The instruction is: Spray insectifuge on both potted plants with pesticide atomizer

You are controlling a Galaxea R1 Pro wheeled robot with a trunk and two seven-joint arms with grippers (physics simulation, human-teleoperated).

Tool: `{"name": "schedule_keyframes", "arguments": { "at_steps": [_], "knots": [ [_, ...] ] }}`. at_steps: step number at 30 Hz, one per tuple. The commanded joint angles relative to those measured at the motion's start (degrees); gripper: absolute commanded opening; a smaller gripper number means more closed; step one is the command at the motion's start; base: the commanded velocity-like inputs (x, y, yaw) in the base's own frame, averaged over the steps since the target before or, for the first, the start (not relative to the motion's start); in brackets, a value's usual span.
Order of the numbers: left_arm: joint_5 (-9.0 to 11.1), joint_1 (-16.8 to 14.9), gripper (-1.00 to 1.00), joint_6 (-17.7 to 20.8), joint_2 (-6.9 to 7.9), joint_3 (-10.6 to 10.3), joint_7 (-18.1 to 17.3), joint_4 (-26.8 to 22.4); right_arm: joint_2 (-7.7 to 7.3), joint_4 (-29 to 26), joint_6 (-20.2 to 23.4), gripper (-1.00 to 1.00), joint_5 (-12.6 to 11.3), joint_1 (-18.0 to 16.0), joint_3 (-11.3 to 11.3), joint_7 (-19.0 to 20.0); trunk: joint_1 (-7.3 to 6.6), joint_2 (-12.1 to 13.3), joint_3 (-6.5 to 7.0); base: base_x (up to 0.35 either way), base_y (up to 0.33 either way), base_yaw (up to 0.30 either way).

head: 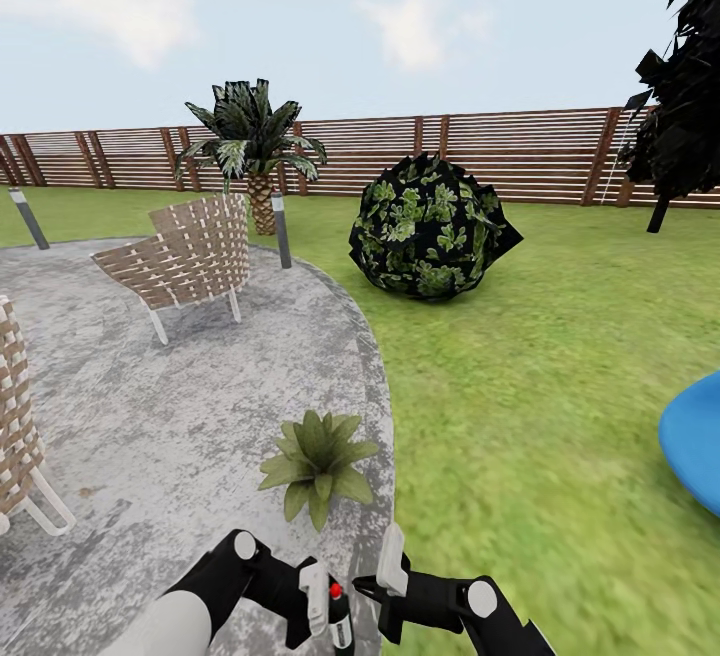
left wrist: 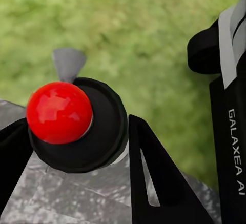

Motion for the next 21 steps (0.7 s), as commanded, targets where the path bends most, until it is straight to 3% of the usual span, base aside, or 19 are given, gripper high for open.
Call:
{"name": "schedule_keyframes", "arguments": {
  "at_steps": [1, 21],
  "knots": [
    [-0.46, -0.03, -1.00, -0.27, -0.18, 0.49, -0.20, -0.07, 0.02, -0.07, -0.25, -1.00, 0.43, -0.02, -0.07, 0.03, -0.01, -0.02, -0.05, 0.000, 0.000, 0.000],
    [-0.10, -0.21, -1.00, -0.53, -0.99, 0.57, -0.20, -0.07, 0.02, -0.33, -0.25, -1.00, 0.43, -0.02, -0.07, 0.02, -0.01, -0.02, -0.05, 0.000, 0.000, 0.000]
  ]
}}
